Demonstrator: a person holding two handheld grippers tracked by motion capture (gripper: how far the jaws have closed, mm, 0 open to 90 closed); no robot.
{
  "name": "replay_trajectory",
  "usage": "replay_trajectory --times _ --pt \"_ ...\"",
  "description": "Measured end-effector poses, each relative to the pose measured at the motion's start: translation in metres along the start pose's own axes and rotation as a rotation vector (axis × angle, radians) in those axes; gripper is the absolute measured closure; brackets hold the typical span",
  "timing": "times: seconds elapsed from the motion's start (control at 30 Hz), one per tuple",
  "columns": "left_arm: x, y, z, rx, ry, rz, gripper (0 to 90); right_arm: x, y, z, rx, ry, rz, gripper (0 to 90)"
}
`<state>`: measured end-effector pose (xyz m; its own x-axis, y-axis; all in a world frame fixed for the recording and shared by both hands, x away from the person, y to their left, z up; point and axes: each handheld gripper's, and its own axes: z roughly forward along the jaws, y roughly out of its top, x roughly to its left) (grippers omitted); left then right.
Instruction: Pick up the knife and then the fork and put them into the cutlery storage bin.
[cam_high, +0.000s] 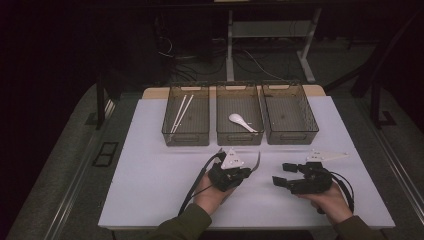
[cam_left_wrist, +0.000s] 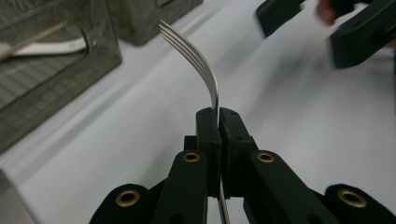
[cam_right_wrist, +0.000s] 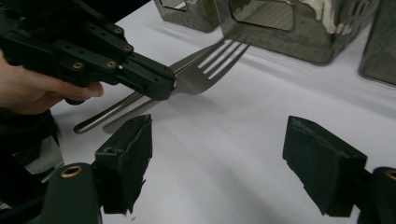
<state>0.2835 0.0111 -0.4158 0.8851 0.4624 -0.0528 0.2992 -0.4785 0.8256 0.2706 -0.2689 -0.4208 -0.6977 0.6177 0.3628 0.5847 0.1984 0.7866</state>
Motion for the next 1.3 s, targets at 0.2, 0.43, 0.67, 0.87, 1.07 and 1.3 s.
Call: replay_trajectory --times 0.2,0.43,0.67,0.87,1.07,1.3 --pt "-0.006 0.008 -0.005 -0.069 -0.002 0.005 87.4 -0.005 0.009 0.004 -0.046 0.075 0.053 30.5" --pt "-0.011 0.013 -0.005 -0.113 0.014 0.03 87.4 0.0 0.028 0.015 -0.101 0.171 0.086 37.6" --pt "-0.013 0.016 -0.007 -0.14 0.022 0.052 87.4 0.006 0.046 0.031 -0.14 0.217 0.119 51.1" --pt "-0.01 0.018 -0.011 -0.174 0.025 0.045 87.4 0.004 0.053 0.034 -0.191 0.246 0.152 65.7" --pt "-0.007 0.02 -0.013 -0.207 -0.005 0.051 87.2 0.005 0.057 0.033 -0.226 0.316 0.173 70.3" --pt "-0.005 0.023 -0.011 -0.244 -0.044 0.046 85.0 0.011 0.063 0.03 -0.248 0.366 0.151 83.6"
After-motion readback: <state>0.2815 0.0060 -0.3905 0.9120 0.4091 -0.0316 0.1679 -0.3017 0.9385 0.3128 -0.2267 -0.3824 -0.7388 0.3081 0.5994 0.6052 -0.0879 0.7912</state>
